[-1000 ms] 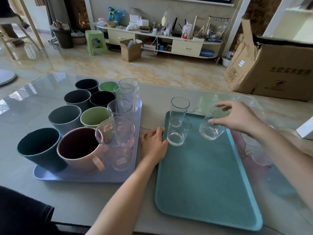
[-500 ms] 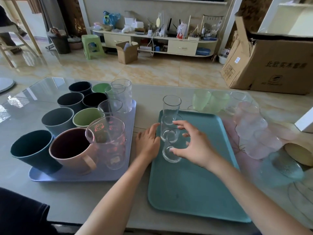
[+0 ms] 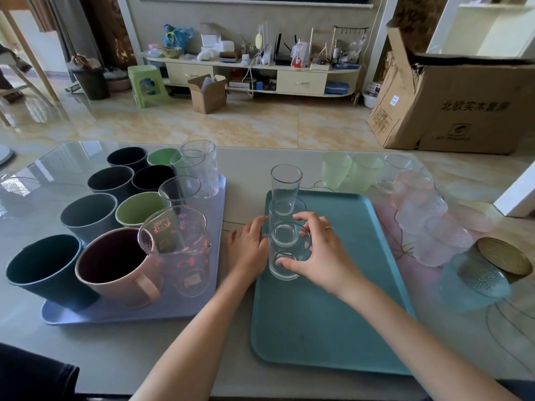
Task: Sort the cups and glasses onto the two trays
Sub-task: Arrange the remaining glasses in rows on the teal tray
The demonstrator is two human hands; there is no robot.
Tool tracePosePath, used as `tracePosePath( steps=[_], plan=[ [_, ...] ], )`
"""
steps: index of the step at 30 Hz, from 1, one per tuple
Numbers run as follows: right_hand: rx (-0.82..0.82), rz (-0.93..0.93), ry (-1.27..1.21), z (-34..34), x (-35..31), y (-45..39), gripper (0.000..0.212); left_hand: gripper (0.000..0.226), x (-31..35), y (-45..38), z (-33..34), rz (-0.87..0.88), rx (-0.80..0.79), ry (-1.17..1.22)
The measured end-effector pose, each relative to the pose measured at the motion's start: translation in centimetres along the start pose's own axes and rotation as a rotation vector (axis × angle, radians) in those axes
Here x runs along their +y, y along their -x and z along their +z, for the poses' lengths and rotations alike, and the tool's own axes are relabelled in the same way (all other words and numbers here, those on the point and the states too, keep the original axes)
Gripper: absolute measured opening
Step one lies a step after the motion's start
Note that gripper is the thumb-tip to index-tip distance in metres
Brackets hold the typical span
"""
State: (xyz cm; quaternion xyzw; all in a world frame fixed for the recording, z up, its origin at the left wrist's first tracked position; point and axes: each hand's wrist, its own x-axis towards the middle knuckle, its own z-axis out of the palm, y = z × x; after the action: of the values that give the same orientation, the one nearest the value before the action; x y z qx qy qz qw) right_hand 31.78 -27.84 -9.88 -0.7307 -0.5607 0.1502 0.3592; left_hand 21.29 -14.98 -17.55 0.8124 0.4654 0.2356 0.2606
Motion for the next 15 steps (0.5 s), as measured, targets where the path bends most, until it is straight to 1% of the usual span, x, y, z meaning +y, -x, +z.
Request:
tracePosePath(
  steps=[7, 10, 13, 15],
  plan=[
    [-0.016, 0.018, -0.025, 0.1, 0.0, 0.1, 0.08, 0.055, 0.4, 0.3, -0.6, -0.01, -0.034, -0.033],
    [-0.029, 0.011, -0.031, 0.1, 0.0, 0.2, 0.081, 0.066, 0.7, 0.5, -0.8, -0.01, -0.037, -0.037],
    [-0.088, 0.022, -0.069, -0.5, -0.3, 0.1, 0.083, 0.057, 0.8, 0.6, -0.9, -0.021, -0.037, -0.045],
    [-0.118, 0.047, -0.127, -1.4, -0.5, -0.2, 0.08, 0.056, 0.8, 0.5, -0.9, -0.026, -0.038, -0.031]
  ],
)
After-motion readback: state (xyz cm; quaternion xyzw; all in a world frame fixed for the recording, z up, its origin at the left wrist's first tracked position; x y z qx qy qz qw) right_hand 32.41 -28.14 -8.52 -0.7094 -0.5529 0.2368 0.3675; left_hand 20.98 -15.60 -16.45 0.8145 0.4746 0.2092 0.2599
